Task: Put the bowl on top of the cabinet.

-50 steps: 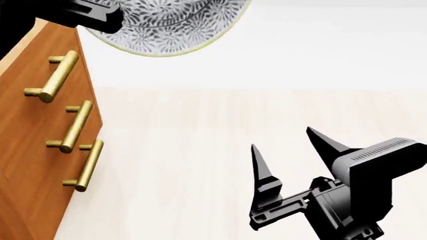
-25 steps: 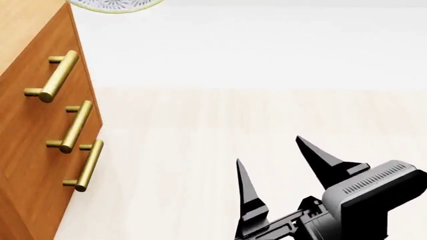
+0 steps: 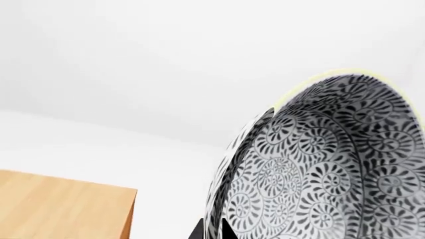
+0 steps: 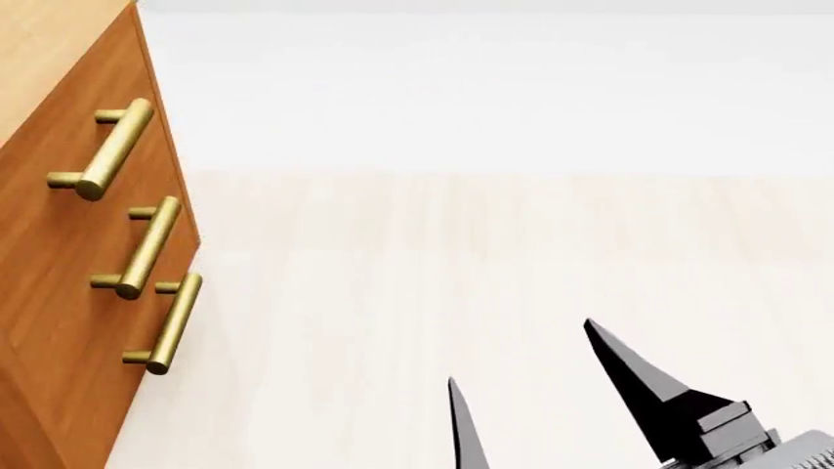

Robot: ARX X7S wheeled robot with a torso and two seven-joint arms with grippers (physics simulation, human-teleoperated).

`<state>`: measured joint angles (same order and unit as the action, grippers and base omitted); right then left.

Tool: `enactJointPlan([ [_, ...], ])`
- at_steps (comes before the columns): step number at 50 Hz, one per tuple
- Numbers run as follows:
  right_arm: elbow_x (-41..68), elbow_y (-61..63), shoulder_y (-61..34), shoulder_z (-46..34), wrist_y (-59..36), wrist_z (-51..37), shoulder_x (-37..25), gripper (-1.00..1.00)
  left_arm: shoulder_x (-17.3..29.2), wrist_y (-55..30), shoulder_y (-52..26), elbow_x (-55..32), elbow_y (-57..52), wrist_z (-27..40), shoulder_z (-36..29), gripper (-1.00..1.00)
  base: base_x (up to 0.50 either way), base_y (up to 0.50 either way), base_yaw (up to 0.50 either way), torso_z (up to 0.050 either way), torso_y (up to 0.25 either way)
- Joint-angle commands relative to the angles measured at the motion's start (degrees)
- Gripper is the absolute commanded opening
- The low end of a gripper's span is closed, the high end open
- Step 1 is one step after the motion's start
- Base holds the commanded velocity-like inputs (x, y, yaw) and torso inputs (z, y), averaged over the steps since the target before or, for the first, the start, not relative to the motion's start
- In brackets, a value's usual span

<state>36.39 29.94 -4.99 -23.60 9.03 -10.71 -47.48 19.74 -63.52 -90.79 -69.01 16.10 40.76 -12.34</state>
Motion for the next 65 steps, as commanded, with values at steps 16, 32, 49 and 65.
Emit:
enactJointPlan([
  [16,-4.49,0.89,9.11,3.45,7.56,-3.45,-1.0,1.0,-3.39,11.26,-8.49,11.37,20.43,-12.3,-6.02,-1.0,0.0,0.0,0.0,0.0,0.001],
  [32,-4.57,-1.74,9.65,3.36,8.33,-3.42,0.3,1.0,-8.22,26.95,-17.21,16.78,53.61,-19.78,-4.89,-1.0,0.0,0.0,0.0,0.001,0.0],
  [49,-3.91,-3.95,11.79,4.22,10.55,-3.27,0.68,1.0,-8.59,34.07,-17.28,19.4,58.81,-12.8,6.29,-1.0,0.0,0.0,0.0,0.0,0.001],
  [65,-4.14,-4.83,12.45,4.36,11.64,-2.93,1.15,1.0,-8.98,34.57,-17.36,26.63,58.8,-4.61,17.69,-1.0,0.0,0.0,0.0,0.0,0.001],
])
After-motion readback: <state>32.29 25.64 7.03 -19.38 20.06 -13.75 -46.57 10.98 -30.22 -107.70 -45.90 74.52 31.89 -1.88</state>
